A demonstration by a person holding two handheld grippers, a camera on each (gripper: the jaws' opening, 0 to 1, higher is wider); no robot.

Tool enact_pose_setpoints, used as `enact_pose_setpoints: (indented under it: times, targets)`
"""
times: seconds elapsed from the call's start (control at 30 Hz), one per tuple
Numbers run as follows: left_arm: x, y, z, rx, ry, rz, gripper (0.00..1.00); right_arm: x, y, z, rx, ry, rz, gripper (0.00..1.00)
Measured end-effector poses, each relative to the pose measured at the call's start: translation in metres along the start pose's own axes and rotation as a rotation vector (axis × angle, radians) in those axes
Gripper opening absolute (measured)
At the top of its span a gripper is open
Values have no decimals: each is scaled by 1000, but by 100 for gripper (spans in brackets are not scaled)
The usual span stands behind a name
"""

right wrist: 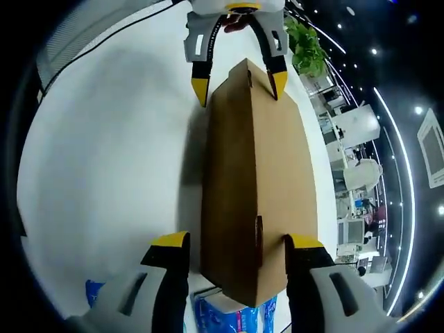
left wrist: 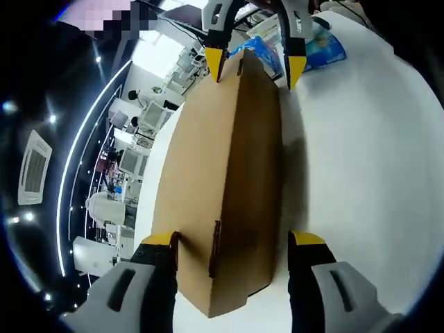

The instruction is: Operate the shoe box by opening the lid, removing the specified soft item, and placing it in the target area until the item is outside and the box remains undamaged.

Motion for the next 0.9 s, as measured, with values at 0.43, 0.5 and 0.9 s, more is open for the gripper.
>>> enact_pose_setpoints:
  times: [0.43,0.5,0.9]
  targets:
    - [7,5,4,-4,-78,-14,50,4,0,-5,-50,100,30,35]
    - [6,7,4,1,-81,-27,50,4,0,-4,-67,107,34,35]
    - [0,2,2,25,-84,-25,46,2,-1,-4,-6,97,26,35]
Point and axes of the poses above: the point that each gripper's makers call its tool centre point, and the gripper's own axes: x roughly forward along the fingers, z roughly to its left, y roughly out of its underside, the point moved 10 cm from there along -x, roughly backward along the fingers, and after that the axes turned 6 degrees about x, right-handed, at the moved point
